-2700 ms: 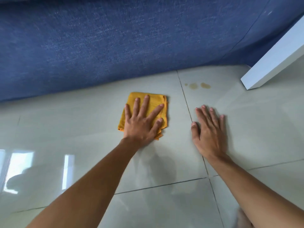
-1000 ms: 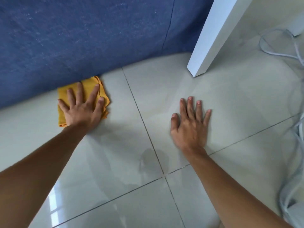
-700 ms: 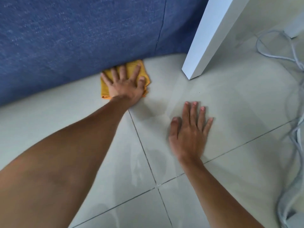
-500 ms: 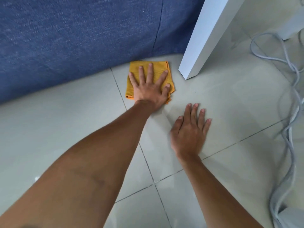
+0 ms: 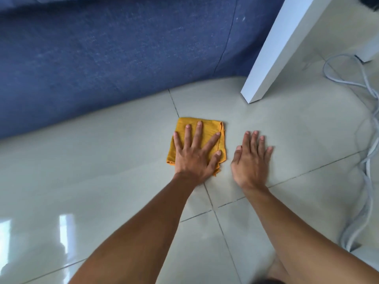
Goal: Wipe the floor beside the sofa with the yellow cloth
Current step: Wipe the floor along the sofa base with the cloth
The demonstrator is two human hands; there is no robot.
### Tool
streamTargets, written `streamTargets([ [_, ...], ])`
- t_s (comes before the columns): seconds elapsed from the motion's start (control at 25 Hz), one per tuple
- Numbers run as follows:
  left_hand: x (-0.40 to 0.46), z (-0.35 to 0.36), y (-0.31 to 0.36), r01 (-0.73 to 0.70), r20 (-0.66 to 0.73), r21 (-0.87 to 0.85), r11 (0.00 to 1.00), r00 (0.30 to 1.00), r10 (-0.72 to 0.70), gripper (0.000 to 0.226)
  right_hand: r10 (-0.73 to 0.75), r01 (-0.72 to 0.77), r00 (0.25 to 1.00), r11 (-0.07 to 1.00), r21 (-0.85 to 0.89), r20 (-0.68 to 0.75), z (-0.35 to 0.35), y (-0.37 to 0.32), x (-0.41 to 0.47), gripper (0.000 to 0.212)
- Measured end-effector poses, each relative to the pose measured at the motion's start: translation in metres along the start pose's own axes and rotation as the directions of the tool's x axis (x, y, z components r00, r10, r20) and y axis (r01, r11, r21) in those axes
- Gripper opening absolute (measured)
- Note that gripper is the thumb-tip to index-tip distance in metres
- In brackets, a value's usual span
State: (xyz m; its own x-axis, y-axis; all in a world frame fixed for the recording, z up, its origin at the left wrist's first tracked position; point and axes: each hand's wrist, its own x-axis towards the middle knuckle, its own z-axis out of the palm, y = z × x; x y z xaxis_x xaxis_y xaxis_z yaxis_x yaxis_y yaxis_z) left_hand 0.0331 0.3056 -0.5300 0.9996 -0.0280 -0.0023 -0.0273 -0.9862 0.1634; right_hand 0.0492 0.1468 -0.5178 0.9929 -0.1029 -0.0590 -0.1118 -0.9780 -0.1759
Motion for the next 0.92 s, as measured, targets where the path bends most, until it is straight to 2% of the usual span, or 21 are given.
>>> streamTargets([
  [0.12,-0.047,-0.013,-0.042,0.12,-0.003,0.008,0.993,0.993,-0.12,0.06,-0.153,0.153,0.988,0.988,0.0,-0.009,0.001,-0.03,-0.025,0.056],
  [0.24,-0.091,-0.028,-0.094,0.259,0.013,0.02,0.966,0.966,-0.26,0.059,-0.336,0.336,0.942,0.939,0.068,-0.02,0.01,-0.092,-0.063,0.058],
  [0.4,-0.147,-0.042,-0.165,0.403,0.028,0.045,0.914,0.914,-0.404,0.06,-0.47,0.465,0.882,0.878,0.113,0.021,0.025,-0.162,-0.102,0.06],
  [0.52,-0.191,-0.05,-0.227,0.519,0.025,0.057,0.853,0.854,-0.52,0.06,-0.515,0.507,0.855,0.856,0.099,0.069,0.037,-0.19,-0.123,0.061],
  [0.68,-0.238,-0.059,-0.305,0.641,0.025,0.05,0.766,0.766,-0.642,0.06,-0.514,0.512,0.855,0.858,0.038,0.065,0.044,-0.195,-0.132,0.064],
  [0.92,-0.229,-0.071,-0.393,0.767,0.013,0.035,0.64,0.64,-0.768,0.059,-0.513,0.513,0.858,0.858,-0.006,0.007,0.051,-0.196,-0.133,0.063],
])
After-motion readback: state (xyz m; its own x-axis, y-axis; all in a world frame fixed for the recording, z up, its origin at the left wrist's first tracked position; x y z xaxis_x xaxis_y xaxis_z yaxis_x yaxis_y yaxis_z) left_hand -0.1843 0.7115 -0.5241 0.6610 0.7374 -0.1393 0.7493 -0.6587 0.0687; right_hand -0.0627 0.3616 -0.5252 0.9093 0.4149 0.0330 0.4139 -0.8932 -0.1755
